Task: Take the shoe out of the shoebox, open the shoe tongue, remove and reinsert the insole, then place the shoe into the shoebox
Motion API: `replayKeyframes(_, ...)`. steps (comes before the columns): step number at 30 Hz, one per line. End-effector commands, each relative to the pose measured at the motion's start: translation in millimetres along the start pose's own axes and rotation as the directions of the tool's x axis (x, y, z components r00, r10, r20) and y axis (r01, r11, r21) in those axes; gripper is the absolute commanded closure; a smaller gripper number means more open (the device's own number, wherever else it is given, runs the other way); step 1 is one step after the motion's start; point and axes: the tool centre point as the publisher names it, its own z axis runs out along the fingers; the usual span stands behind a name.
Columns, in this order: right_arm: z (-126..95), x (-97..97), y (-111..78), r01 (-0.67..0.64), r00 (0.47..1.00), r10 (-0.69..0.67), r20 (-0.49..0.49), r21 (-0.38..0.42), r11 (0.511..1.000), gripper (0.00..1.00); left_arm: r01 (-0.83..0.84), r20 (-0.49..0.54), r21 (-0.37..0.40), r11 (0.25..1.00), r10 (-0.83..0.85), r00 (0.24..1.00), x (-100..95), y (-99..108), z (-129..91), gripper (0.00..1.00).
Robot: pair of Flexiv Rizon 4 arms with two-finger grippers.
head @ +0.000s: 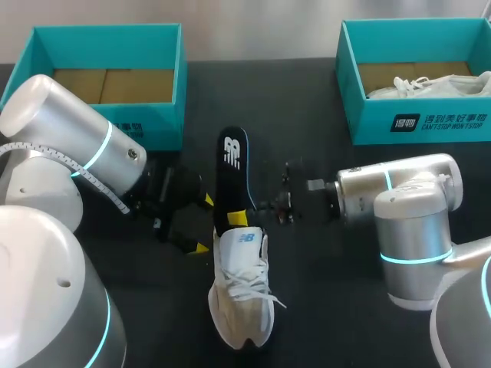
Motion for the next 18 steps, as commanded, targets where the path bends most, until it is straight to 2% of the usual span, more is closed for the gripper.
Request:
replayKeyframes(1,4,-2.7,8.0,0.009,1.000,-0.009,-0.010,0.016,1.000,0.66,-0.001,0.001,-0.001,1.000,0.001,1.000,0.5,0,0,0.00)
replayKeyframes(13,8,-5.0,20.2,0.050,0.998,-0.049,-0.033,0.017,0.999,0.67,-0.001,0.001,-0.001,1.000,0.001,1.000,0.5,0,0,0.00)
replayKeyframes(18,8,-5.1,22.7,0.059,0.998,-0.058,-0.029,0.012,0.998,0.71,-0.001,0.001,-0.001,1.000,0.001,1.000,0.5,0,0,0.00)
